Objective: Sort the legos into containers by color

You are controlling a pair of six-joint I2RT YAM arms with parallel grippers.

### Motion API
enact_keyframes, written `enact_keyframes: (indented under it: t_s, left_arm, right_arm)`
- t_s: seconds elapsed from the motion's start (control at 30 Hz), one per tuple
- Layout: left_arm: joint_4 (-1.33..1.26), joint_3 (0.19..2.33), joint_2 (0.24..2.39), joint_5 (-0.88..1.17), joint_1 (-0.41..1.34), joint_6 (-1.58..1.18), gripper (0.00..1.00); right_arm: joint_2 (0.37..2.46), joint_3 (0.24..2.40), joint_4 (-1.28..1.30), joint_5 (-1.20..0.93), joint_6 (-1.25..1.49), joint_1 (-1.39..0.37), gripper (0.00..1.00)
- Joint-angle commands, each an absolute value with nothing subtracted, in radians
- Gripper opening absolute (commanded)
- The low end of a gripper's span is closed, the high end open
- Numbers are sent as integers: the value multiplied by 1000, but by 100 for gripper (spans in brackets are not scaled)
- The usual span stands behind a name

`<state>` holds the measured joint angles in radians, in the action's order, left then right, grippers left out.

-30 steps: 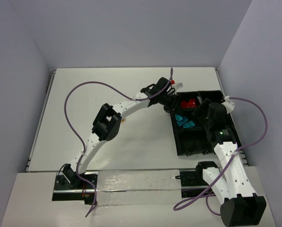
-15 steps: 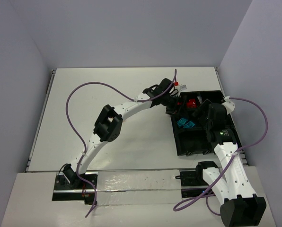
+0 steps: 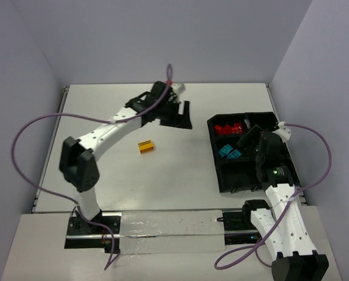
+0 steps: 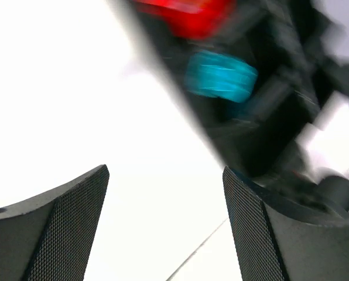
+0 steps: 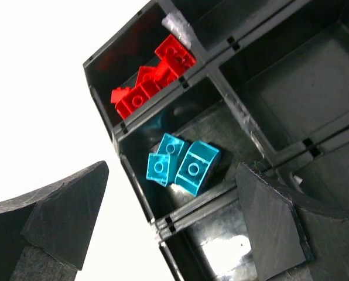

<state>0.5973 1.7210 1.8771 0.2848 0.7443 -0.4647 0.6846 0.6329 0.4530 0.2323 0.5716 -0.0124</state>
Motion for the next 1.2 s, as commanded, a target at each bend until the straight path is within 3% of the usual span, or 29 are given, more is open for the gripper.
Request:
enact_keyframes:
  t_s: [0.0,0.13,0.27,0.9,1.03,1.17]
  left_arm:
    - [672,1534,1736,-64,676,-521,86]
    - [714,1371,1691,-211,594,-695,90]
    - [756,1365,1743,-290,591,-736,94]
    - [731,1417,1950,-250,566,-807,99]
    - [726,1402,1967,-267,566,-813,95]
    - [702,1375,1962,-261,566,-809,83]
  right_arm:
    - [626,596,407,204,604,-9,96]
    - [621,595,393,163,615,-8,96]
    - [618,609,400,161,601,-8,96]
    - [593,621,422,149,586,-8,96]
    - [595,623,419,145,586,-8,96]
    - [591,625,417,141,586,-8,96]
